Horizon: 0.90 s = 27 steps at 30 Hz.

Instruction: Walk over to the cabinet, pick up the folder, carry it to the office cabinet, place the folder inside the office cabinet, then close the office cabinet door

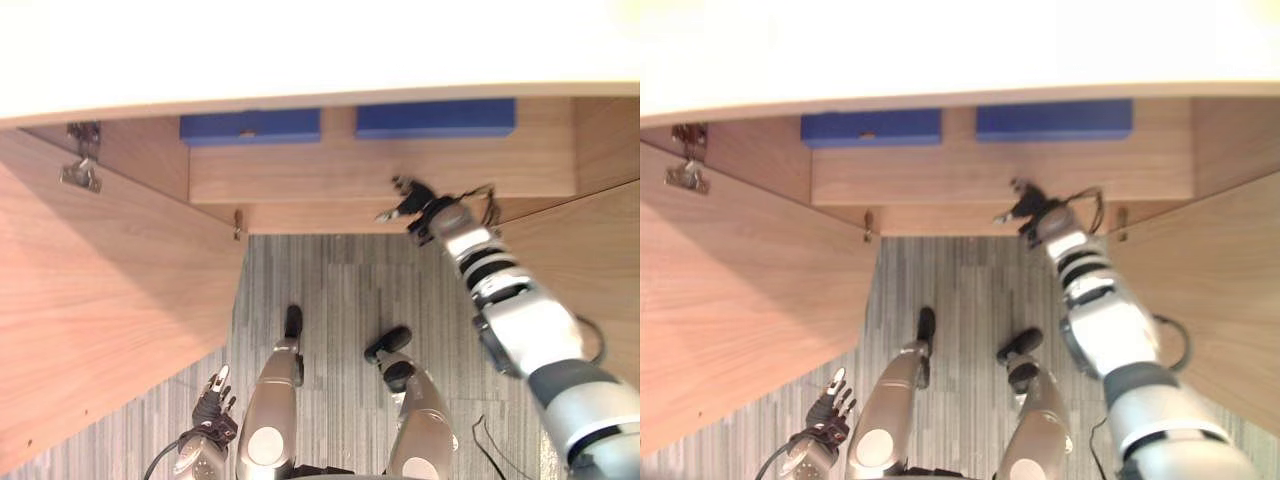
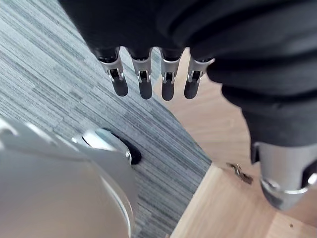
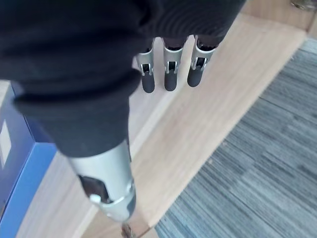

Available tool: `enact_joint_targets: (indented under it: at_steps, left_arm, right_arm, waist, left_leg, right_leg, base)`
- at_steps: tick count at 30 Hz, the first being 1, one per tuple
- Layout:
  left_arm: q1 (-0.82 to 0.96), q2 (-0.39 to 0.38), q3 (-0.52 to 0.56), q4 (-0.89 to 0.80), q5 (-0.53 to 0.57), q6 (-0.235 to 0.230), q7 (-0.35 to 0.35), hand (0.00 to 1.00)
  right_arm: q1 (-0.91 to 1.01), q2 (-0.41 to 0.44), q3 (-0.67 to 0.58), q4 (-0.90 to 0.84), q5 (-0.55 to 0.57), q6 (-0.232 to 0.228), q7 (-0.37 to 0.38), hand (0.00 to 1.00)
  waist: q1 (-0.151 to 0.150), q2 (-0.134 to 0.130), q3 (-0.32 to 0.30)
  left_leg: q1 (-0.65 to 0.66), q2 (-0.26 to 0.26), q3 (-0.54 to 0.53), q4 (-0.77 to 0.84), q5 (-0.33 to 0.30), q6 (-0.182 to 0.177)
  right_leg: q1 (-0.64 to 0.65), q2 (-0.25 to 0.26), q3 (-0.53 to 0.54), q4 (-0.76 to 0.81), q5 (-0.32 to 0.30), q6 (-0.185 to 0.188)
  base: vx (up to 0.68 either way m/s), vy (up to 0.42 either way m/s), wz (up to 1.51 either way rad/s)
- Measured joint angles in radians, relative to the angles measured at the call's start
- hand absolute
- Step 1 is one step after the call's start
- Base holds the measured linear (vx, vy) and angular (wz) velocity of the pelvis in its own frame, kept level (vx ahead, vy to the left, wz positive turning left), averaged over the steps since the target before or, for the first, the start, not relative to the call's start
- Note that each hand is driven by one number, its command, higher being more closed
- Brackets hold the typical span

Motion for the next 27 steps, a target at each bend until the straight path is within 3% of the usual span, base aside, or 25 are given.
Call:
enact_joint_targets:
  at_steps: [4,7,10,13,16,18,21,27]
  left_arm:
    - [-0.003,-0.012,0.01,0.038,0.031,0.001,0.0,0.0]
    - [-0.011,-0.021,0.027,0.097,0.032,0.002,0.001,0.0]
    - [-0.012,-0.028,0.056,0.144,0.038,0.002,0.018,0.0]
    - [-0.002,-0.038,0.044,0.168,0.066,-0.002,0.024,0.0]
    - [-0.005,-0.03,0.015,0.2,0.089,-0.004,0.025,0.0]
    - [-0.004,-0.023,0.004,0.223,0.111,-0.007,0.026,0.0]
    - [0.002,-0.018,0.006,0.269,0.167,-0.012,0.026,0.0]
    - [-0.003,-0.007,0.007,0.336,0.236,-0.02,0.032,0.0]
  right_arm:
    - [0.231,0.177,-0.17,0.031,0.0,0.014,0.003,0.0]
    - [0.35,0.236,-0.303,0.036,0.008,0.01,-0.009,0.0]
    - [0.513,0.257,-0.441,0.04,0.056,-0.001,-0.037,0.0]
    - [0.645,0.226,-0.489,0.052,0.128,-0.02,-0.065,0.0]
    - [0.719,0.21,-0.528,0.062,0.2,-0.04,-0.081,0.0]
    - [0.772,0.215,-0.565,0.067,0.234,-0.056,-0.083,0.0]
    - [0.832,0.241,-0.661,0.066,0.279,-0.066,-0.102,0.0]
    - [0.916,0.247,-0.831,0.052,0.406,-0.104,-0.166,0.0]
  waist:
    - [-0.004,-0.02,-0.089]
    - [-0.009,-0.024,-0.121]
    - [-0.019,-0.021,-0.152]
    - [-0.032,-0.01,-0.191]
    - [-0.043,-0.012,-0.218]
    - [-0.056,-0.015,-0.234]
    - [-0.069,-0.015,-0.273]
    - [-0.101,-0.016,-0.323]
  left_leg:
    - [0.132,0.073,0.064,-0.064,0.008,-0.018]
    - [0.203,0.113,0.096,-0.064,0.003,-0.022]
    - [0.264,0.147,0.082,0.016,-0.05,-0.017]
    - [0.304,0.09,-0.116,0.058,-0.169,-0.055]
    - [0.342,-0.003,-0.244,0.047,-0.24,-0.029]
    - [0.374,-0.03,-0.192,0.032,-0.241,0.006]
    - [0.4,-0.065,-0.113,0.015,-0.241,0.031]
    - [0.478,-0.102,-0.037,-0.057,-0.236,0.061]
  right_leg:
    - [0.106,0.106,0.014,-0.095,0.0,0.0]
    - [0.17,0.165,0.038,-0.142,-0.001,0.0]
    - [0.268,0.224,0.067,-0.189,-0.001,-0.003]
    - [0.319,0.261,0.122,-0.227,0.017,-0.006]
    - [0.323,0.266,0.21,-0.273,0.066,0.014]
    - [0.355,0.269,0.266,-0.363,0.139,0.032]
    - [0.382,0.265,0.342,-0.479,0.232,0.043]
    - [0.383,0.242,0.426,-0.487,0.248,0.06]
  base:
    - [0.1,-0.146,-0.41]
    - [0.07,-0.172,-0.42]
    - [0.03,-0.109,-0.34]
    - [-0.03,0.05,-0.51]
    - [-0.04,0.174,-0.74]
    - [-0.05,0.195,-0.75]
    - [-0.03,0.18,-0.71]
    - [0.0,0.141,-0.39]
